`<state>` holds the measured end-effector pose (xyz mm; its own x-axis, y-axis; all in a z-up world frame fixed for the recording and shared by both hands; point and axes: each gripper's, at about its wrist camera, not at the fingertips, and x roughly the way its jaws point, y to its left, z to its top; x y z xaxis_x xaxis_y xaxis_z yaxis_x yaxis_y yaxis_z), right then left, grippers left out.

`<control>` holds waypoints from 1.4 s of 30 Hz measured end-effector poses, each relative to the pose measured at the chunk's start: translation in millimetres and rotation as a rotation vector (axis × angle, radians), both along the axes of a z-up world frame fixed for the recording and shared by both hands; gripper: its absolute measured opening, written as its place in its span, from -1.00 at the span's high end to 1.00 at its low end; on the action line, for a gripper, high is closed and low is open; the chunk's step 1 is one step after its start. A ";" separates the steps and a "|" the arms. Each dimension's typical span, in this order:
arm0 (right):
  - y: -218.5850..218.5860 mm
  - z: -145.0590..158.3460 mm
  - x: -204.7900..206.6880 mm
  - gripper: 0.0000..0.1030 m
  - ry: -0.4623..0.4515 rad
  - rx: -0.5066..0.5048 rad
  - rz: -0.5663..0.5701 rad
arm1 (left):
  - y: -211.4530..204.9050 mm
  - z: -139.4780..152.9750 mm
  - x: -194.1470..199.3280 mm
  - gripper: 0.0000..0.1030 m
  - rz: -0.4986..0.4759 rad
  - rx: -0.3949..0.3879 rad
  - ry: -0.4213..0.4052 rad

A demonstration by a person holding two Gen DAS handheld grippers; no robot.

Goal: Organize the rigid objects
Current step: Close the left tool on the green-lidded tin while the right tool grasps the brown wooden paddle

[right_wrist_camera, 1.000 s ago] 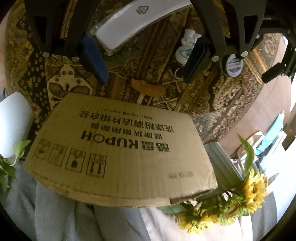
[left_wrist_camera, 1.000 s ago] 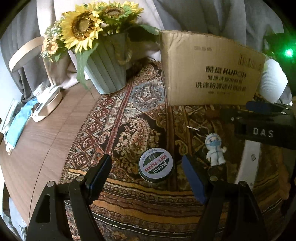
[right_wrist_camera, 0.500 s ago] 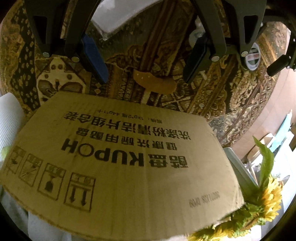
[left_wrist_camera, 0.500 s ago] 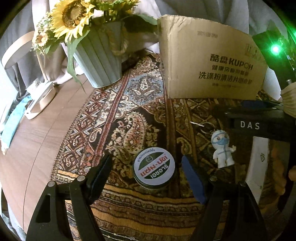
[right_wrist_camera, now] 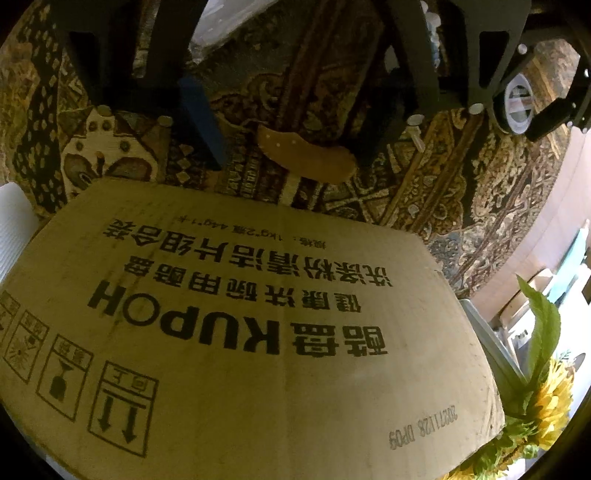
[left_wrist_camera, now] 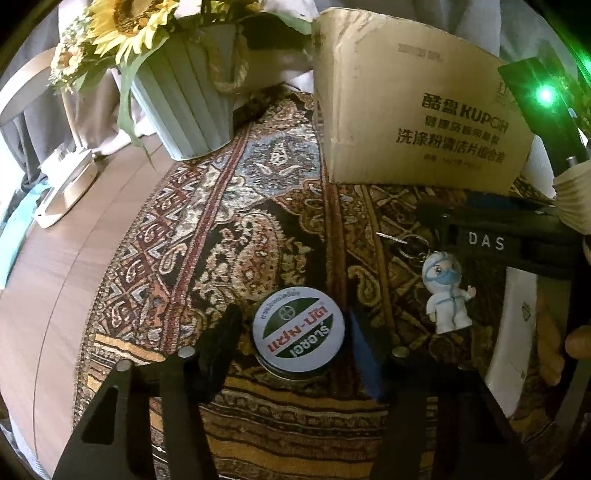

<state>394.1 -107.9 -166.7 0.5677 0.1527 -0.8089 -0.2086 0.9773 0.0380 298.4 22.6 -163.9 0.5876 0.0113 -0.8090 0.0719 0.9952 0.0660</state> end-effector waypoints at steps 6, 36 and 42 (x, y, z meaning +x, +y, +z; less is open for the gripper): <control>-4.2 1.6 -3.9 0.04 -0.011 -0.015 0.004 | -1.0 1.2 1.5 0.01 -0.001 -0.008 0.006; -65.2 86.8 -52.6 0.04 -0.106 0.083 -0.035 | -17.4 81.3 -6.5 0.01 0.009 -0.112 -0.162; -64.0 108.8 -62.1 0.04 -0.156 0.092 -0.058 | -27.7 105.4 -6.9 0.01 -0.013 -0.112 -0.224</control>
<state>332.0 -171.9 -57.9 0.6951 0.1857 -0.6945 -0.1626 0.9816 0.0997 291.5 -5.1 -58.6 0.7519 -0.0800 -0.6544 0.0806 0.9963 -0.0292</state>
